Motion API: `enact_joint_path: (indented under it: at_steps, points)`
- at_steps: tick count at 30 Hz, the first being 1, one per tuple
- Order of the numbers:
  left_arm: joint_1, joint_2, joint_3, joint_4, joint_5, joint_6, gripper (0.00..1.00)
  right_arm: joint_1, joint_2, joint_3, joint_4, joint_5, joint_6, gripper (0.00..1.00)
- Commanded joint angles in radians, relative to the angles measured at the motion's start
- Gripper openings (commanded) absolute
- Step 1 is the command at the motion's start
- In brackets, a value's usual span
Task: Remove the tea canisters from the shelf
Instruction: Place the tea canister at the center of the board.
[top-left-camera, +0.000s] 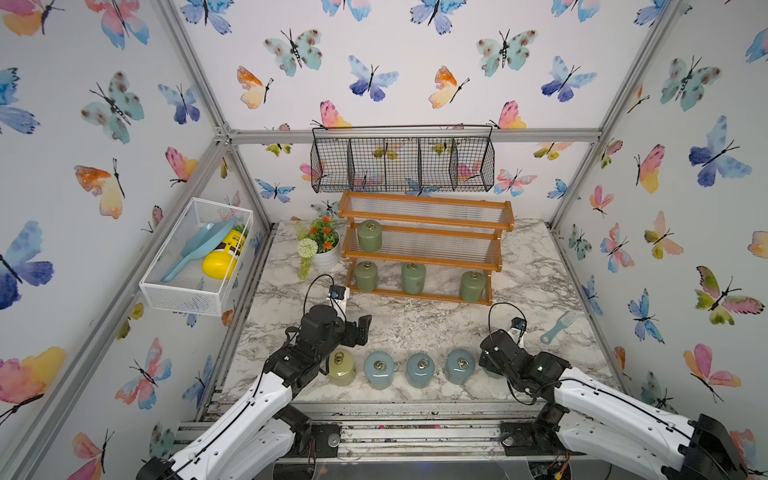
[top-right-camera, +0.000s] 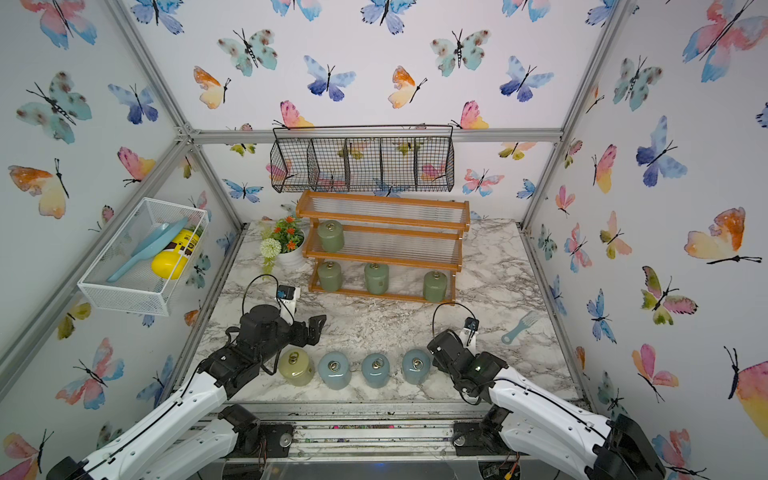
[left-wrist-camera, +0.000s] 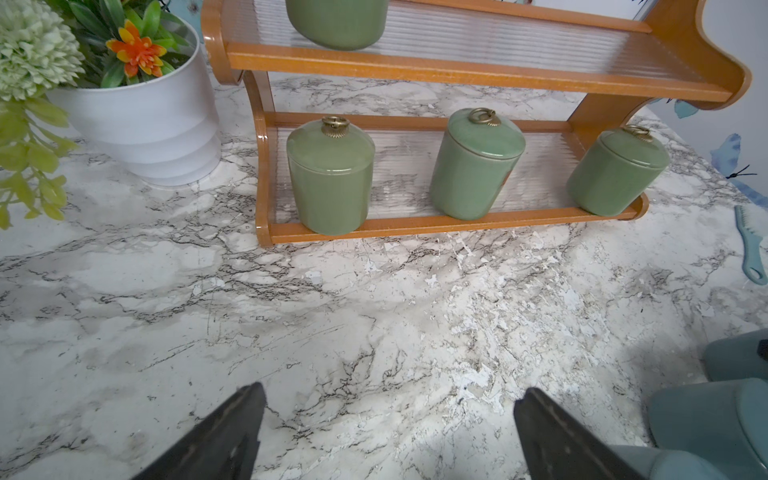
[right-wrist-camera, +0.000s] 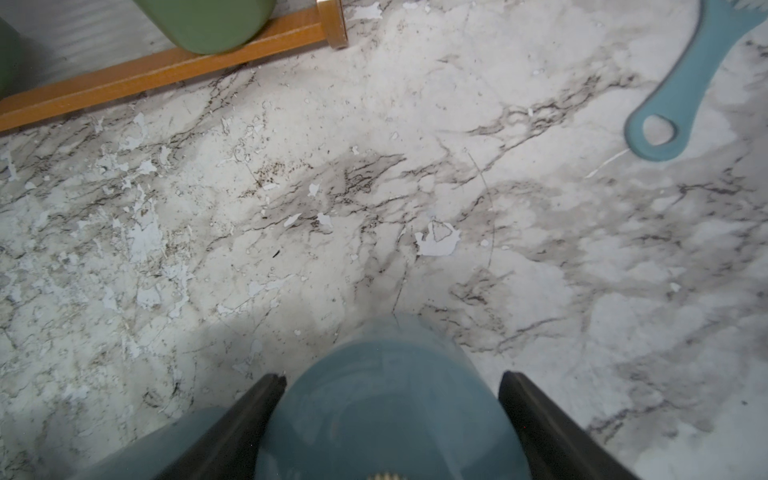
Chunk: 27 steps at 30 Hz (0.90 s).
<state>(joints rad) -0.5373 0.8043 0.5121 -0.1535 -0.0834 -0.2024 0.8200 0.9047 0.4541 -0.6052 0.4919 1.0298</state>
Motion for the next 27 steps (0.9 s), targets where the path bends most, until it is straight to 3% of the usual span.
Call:
enact_joint_path:
  at_steps: [1,18,27]
  points:
    - [0.006,-0.009,-0.010,0.020,0.015,0.001,0.98,0.006,-0.001,-0.012,0.007,-0.055,-0.019,0.85]
    - [0.010,-0.001,-0.005,0.019,0.014,-0.005,0.98,0.007,-0.032,-0.027,0.009,-0.140,-0.020,0.82]
    - [0.009,0.000,-0.004,0.016,0.014,-0.003,0.98,0.007,-0.035,-0.026,-0.024,-0.116,0.002,0.84]
